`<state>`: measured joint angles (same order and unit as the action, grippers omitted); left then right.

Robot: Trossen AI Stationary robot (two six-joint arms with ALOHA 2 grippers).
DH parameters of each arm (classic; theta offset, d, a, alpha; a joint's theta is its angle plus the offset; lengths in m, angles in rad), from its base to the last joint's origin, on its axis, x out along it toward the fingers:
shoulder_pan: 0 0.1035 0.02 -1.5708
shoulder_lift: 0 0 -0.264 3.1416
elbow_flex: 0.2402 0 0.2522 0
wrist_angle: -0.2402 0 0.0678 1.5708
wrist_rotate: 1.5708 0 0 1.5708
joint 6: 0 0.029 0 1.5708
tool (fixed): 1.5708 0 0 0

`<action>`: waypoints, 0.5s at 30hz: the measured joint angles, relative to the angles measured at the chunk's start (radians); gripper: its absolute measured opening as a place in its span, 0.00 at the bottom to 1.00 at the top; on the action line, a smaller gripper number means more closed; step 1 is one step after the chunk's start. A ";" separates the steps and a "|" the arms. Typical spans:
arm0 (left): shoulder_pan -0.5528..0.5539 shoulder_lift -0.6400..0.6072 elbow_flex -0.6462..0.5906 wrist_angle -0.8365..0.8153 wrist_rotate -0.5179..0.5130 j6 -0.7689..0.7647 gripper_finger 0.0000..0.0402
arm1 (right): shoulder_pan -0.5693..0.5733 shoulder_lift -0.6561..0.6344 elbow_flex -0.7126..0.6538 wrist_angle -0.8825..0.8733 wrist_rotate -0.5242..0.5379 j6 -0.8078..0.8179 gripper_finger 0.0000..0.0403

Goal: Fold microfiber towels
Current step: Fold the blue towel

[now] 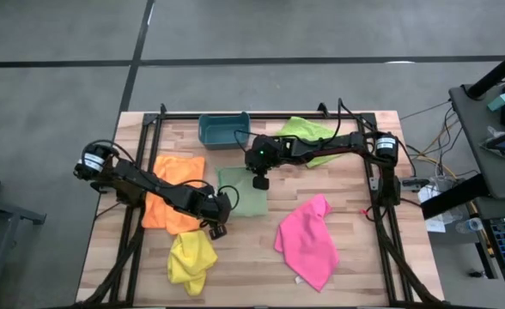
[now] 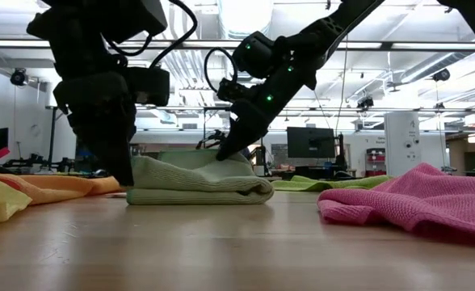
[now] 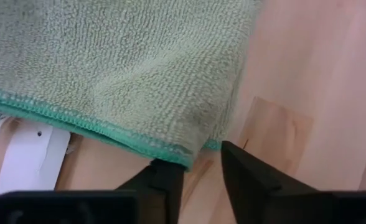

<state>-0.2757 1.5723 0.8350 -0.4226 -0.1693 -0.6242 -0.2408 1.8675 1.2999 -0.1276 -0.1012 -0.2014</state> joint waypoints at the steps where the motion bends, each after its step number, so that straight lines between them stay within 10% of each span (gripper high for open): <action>1: 0.000 0.000 -0.003 -0.001 -0.002 -0.007 0.27 | -0.002 0.000 0.000 0.000 0.001 0.002 0.13; 15: 0.001 -0.007 -0.002 -0.007 0.107 -0.025 0.45 | -0.025 -0.050 0.000 -0.073 -0.003 0.035 0.37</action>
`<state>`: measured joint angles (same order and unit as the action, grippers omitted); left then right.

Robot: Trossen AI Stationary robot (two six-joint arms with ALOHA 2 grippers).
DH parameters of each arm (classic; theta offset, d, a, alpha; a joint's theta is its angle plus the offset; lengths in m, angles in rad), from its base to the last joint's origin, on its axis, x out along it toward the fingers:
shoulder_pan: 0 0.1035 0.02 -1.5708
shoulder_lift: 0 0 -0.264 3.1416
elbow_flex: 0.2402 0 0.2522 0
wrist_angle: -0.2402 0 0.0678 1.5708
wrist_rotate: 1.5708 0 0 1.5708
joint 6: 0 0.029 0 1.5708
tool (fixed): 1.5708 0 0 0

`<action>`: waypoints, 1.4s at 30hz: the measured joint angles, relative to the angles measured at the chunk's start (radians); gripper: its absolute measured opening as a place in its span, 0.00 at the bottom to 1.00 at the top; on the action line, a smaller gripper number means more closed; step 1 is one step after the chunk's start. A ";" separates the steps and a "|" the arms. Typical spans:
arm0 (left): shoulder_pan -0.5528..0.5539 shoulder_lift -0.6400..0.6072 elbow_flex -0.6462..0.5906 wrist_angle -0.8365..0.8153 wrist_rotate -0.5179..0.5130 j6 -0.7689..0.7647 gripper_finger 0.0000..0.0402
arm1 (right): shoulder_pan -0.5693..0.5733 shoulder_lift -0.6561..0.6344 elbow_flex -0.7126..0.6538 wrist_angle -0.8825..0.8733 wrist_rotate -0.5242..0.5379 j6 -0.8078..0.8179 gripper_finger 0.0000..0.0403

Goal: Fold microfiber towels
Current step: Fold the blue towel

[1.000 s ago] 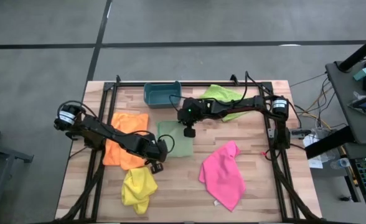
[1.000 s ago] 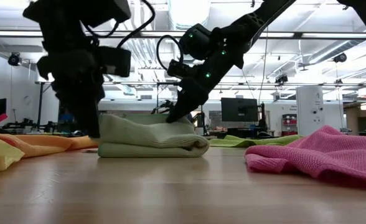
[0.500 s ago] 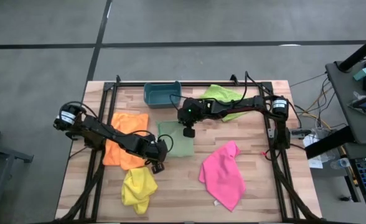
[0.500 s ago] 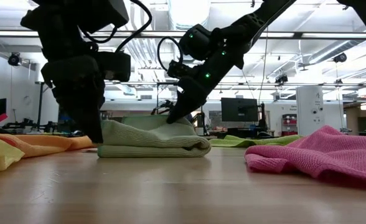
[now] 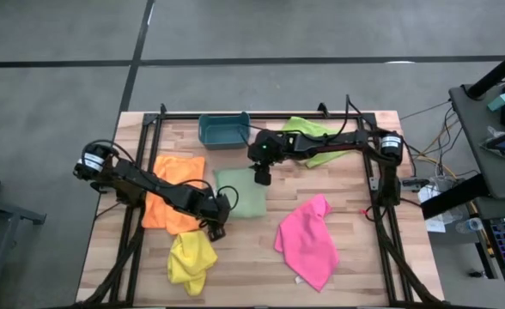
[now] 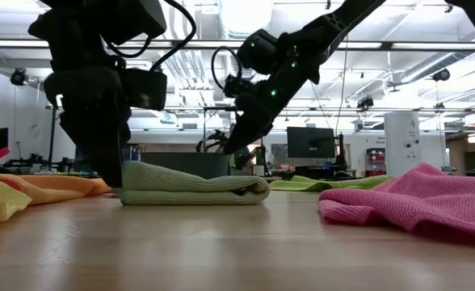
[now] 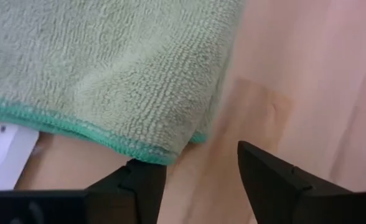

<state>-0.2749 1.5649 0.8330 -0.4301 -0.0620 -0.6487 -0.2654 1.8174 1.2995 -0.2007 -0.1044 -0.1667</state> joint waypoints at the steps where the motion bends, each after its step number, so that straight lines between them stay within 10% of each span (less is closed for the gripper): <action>1: 0.000 -0.003 0.000 0.002 0.009 0.000 0.45 | 0.006 -0.009 0.000 -0.012 -0.004 0.003 0.37; 12: -0.001 -0.069 0.000 -0.046 0.045 0.000 0.45 | 0.179 -0.076 -0.184 0.223 -0.131 0.111 0.21; 24: -0.002 -0.201 0.002 0.045 -0.036 0.004 0.44 | 0.337 -0.042 -0.415 0.649 -0.021 0.184 0.02; 34: -0.002 -0.031 -0.016 0.157 -0.157 -0.038 0.22 | 0.342 -0.041 -0.491 0.700 0.002 0.142 0.02; 42: -0.001 0.069 -0.018 0.163 -0.008 -0.131 0.06 | 0.336 -0.042 -0.516 0.661 -0.004 0.114 0.02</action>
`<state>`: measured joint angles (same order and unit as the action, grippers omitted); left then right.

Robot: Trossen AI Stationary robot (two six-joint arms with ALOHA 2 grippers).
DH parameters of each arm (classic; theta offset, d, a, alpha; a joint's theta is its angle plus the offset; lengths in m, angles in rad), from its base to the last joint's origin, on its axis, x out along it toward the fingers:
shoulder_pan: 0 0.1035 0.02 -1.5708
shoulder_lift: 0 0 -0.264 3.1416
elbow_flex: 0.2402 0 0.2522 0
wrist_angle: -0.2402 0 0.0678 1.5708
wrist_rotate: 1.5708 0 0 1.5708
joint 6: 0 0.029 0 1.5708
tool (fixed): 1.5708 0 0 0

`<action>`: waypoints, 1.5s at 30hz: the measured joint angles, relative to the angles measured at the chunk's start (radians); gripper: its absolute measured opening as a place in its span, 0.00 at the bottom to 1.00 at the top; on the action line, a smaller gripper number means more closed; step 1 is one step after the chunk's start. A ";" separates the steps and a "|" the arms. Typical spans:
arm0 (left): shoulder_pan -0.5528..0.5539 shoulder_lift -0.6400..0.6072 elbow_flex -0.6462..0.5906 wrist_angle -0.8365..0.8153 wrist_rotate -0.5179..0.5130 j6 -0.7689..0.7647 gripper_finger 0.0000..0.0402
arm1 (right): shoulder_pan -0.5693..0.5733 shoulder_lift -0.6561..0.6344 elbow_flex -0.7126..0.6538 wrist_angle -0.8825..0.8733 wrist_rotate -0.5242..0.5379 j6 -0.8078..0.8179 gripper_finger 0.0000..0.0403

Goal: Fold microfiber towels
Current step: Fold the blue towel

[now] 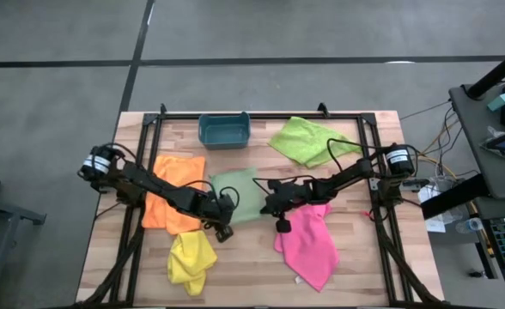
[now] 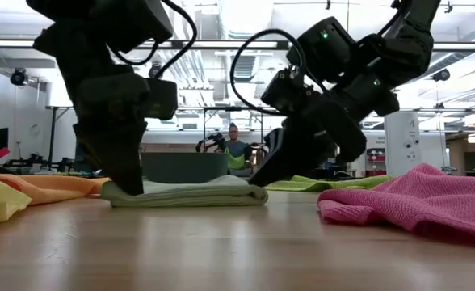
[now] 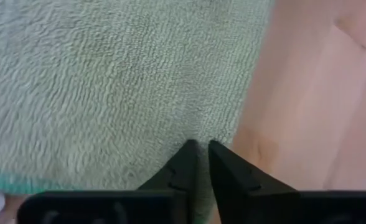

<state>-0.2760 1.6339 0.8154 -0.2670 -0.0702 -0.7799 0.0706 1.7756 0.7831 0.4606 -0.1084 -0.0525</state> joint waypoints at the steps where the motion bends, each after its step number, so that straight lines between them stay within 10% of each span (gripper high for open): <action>1: 0.000 0.002 0.000 0.002 0.013 0.000 0.04 | -0.004 0.000 -0.002 -0.007 0.000 0.000 0.02; 37: 0.000 -0.112 0.014 0.074 -0.044 0.058 0.01 | -0.006 -0.105 -0.005 -0.106 -0.003 0.049 0.02; 45: -0.002 -0.113 0.022 0.075 0.049 0.134 0.06 | 0.007 -0.105 0.003 -0.104 -0.047 0.122 0.17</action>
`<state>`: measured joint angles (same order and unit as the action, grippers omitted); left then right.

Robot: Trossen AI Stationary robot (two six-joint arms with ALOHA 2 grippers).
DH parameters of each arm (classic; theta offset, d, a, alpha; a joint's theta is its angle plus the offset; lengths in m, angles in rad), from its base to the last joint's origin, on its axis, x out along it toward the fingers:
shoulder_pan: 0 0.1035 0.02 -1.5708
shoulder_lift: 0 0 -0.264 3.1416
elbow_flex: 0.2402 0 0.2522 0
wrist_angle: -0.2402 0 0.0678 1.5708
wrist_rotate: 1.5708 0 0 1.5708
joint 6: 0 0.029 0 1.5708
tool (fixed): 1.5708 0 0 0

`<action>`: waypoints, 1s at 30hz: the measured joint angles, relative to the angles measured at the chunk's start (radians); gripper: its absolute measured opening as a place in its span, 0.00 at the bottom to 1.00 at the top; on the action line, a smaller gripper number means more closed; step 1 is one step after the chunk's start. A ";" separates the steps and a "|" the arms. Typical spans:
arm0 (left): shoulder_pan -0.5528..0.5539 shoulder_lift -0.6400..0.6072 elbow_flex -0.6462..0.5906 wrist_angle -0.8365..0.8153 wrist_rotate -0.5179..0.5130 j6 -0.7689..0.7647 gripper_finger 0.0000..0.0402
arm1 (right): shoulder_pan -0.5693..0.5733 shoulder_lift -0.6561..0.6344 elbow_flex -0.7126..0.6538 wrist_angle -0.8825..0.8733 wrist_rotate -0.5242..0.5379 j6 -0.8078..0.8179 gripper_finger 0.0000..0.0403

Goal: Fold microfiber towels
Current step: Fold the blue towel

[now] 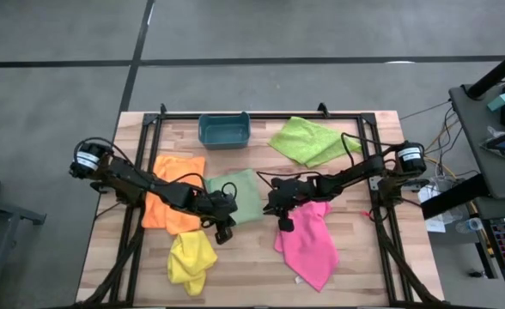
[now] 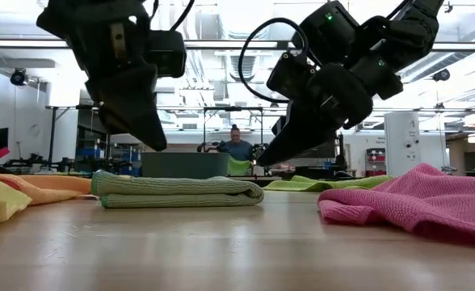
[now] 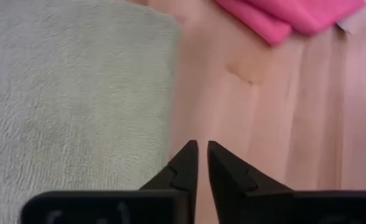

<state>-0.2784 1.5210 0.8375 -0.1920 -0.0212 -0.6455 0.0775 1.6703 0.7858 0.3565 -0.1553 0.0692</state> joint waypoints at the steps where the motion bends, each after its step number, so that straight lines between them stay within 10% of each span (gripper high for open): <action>1: -0.003 -0.001 0.000 0.000 0.008 0.013 0.09 | 0.007 0.000 0.002 0.000 0.001 0.000 0.20; 8: -0.056 -0.004 -0.007 -0.005 0.003 0.146 0.39 | 0.069 0.000 0.021 -0.007 0.110 -0.070 0.41; 13: -0.102 0.011 -0.035 -0.014 -0.224 0.242 0.57 | 0.099 0.017 0.021 -0.005 0.206 -0.132 0.49; 30: -0.148 0.031 -0.059 -0.051 -0.327 0.206 0.58 | 0.099 0.167 0.132 0.014 0.242 -0.216 0.47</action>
<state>-0.4263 1.5524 0.7783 -0.2435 -0.3487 -0.4393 0.1768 1.8371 0.9181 0.3705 0.0871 -0.1469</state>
